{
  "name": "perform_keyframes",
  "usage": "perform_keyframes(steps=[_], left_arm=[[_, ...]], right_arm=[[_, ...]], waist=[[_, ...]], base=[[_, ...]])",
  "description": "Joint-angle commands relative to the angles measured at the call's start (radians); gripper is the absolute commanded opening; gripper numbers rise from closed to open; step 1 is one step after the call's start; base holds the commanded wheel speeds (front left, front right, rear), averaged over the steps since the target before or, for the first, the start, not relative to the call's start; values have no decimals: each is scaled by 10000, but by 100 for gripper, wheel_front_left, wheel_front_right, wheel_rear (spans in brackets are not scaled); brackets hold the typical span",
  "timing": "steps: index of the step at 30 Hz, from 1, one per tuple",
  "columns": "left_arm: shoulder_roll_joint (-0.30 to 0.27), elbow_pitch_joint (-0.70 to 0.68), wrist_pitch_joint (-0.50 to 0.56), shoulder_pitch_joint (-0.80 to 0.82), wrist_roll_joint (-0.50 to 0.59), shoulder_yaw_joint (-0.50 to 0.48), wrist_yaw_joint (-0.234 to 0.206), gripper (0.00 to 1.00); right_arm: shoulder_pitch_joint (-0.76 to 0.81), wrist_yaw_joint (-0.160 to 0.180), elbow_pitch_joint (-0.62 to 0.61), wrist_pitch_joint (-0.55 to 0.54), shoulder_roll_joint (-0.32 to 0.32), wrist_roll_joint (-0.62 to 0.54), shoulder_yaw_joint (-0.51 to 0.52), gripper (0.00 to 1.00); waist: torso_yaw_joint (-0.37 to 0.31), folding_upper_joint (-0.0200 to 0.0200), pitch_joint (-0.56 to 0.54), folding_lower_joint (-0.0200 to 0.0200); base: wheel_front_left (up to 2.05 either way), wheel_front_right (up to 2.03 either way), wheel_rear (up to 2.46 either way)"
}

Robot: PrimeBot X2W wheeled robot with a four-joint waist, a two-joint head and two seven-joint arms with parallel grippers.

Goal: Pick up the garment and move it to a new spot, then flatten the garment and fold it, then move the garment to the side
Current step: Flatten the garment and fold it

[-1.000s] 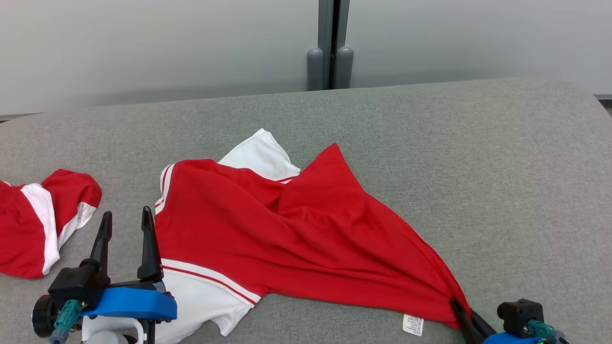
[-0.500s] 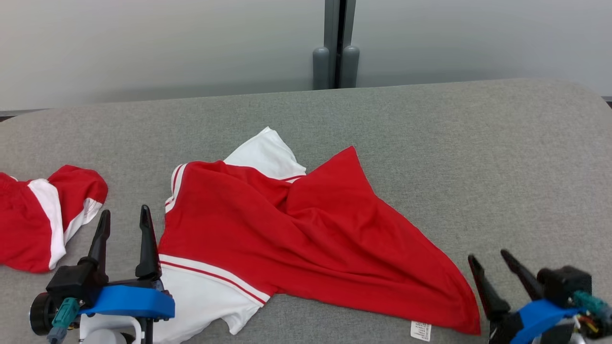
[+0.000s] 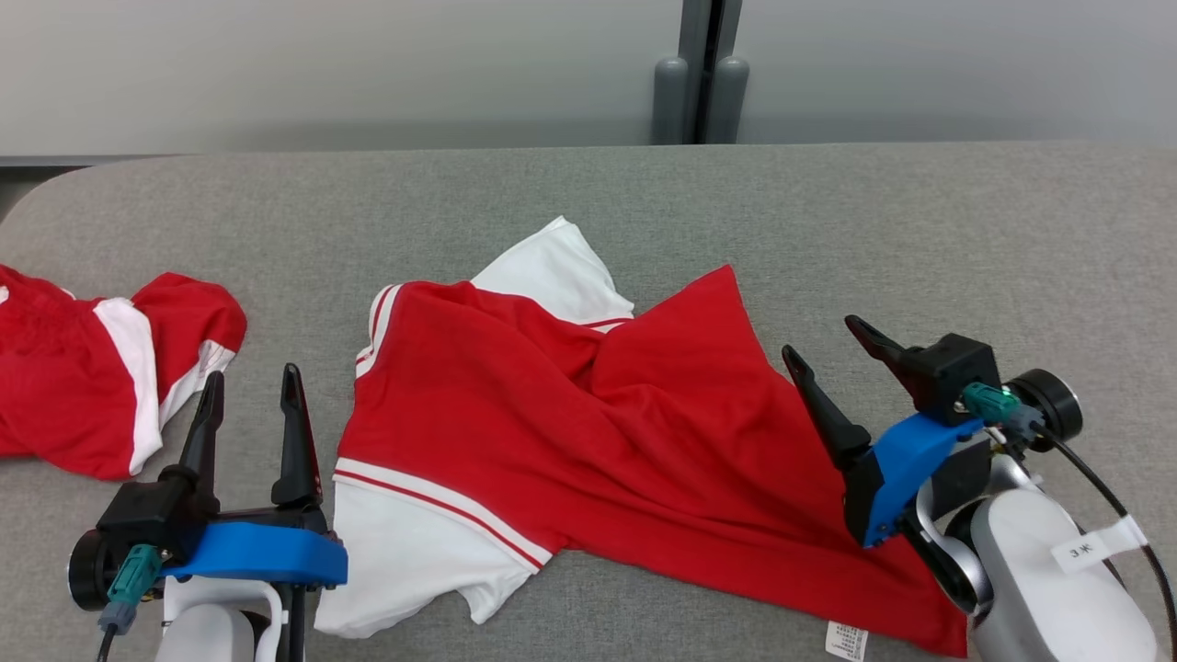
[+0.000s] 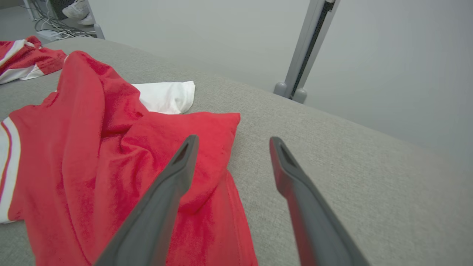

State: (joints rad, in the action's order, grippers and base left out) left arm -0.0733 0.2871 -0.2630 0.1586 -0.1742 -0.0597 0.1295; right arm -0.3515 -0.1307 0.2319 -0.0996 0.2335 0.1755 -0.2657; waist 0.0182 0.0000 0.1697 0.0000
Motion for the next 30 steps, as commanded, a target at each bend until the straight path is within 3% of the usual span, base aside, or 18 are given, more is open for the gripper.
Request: perform_keyframes(steps=[1, 18, 19, 20, 21, 30], left_arm=[[-12, 14, -25, 158, -35, 6, 18, 100], [4, 169, -25, 521, -169, 250, 20, 100], [5, 172, -25, 504, -169, 243, 20, 100], [4, 171, -25, 484, -170, 225, 20, 100], [5, 175, -25, 466, -175, 206, 20, 100], [8, 229, -25, 577, -196, 284, 20, 100]], right_arm=[[-342, -1, 366, -30, 30, 17, -177, 100], [-2308, -1, 5768, 494, -459, 367, -1728, 100], [-2372, -1, 6030, 472, -495, 417, -1810, 89], [-2426, -1, 6244, 500, -504, 453, -1904, 67], [-2521, -1, 6393, 645, -498, 516, -1966, 0], [-3892, 1, 7489, 1783, -93, 676, -1507, 0]], waist=[[154, 0, 121, 0], [724, 0, 386, 0], [723, 0, 375, 0], [714, 0, 367, 0], [703, 0, 365, 0], [707, 0, 342, 0]], base=[[0, 0, 0], [0, 0, 0], [0, 0, 0], [0, 0, 0], [0, 0, 0], [0, 0, 0]])
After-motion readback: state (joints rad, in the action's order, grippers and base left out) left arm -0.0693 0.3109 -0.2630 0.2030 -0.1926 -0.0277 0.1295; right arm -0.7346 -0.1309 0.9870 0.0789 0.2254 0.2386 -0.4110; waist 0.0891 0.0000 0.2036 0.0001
